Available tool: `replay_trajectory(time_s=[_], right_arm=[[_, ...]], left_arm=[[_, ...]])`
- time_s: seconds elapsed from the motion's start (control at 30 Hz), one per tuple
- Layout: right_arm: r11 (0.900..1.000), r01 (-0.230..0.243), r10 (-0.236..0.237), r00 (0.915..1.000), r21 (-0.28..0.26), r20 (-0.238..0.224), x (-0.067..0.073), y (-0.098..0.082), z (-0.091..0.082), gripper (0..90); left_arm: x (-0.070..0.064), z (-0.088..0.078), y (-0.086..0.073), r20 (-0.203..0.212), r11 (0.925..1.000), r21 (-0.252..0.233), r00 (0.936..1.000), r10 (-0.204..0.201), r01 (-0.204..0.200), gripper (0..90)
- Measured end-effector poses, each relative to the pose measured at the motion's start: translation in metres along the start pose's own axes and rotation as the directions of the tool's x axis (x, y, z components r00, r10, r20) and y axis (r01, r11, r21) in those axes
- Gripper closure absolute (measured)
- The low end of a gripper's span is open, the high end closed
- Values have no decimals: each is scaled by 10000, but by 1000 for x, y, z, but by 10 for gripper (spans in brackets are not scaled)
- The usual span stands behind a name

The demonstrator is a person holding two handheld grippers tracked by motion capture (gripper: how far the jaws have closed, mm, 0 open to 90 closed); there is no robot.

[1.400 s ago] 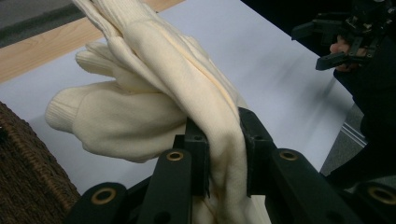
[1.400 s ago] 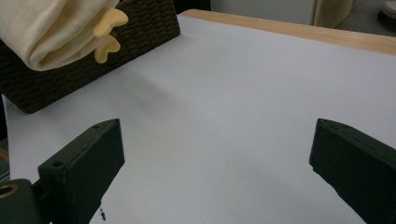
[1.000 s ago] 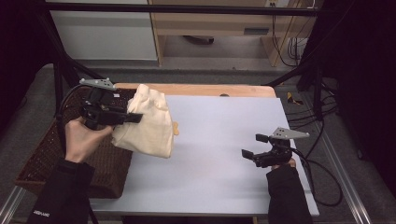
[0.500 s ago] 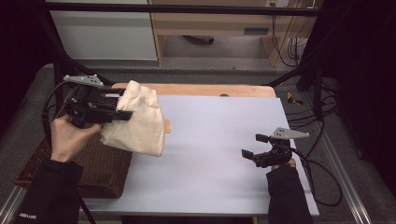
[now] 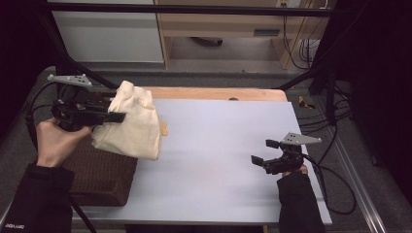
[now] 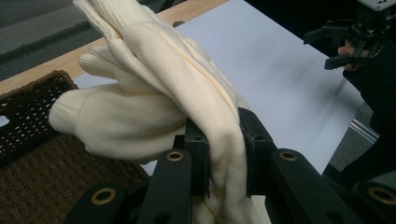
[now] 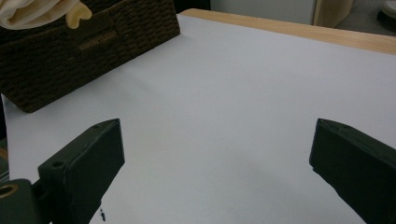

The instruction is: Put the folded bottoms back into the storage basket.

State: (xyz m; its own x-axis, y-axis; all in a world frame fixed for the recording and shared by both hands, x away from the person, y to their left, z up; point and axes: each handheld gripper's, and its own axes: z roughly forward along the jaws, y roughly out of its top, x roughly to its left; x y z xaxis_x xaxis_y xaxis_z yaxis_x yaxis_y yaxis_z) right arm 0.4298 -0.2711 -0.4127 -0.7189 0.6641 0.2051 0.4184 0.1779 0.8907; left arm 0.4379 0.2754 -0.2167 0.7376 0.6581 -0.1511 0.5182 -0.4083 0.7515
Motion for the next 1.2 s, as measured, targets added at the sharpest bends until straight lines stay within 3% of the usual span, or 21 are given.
replay_trajectory(time_s=[1.2], right_arm=[[10000,8,-8,10000,35,25,0,0,1,33]], left_arm=[[34,-39,-19,-660,9989,-70,9967,-474,471,758]])
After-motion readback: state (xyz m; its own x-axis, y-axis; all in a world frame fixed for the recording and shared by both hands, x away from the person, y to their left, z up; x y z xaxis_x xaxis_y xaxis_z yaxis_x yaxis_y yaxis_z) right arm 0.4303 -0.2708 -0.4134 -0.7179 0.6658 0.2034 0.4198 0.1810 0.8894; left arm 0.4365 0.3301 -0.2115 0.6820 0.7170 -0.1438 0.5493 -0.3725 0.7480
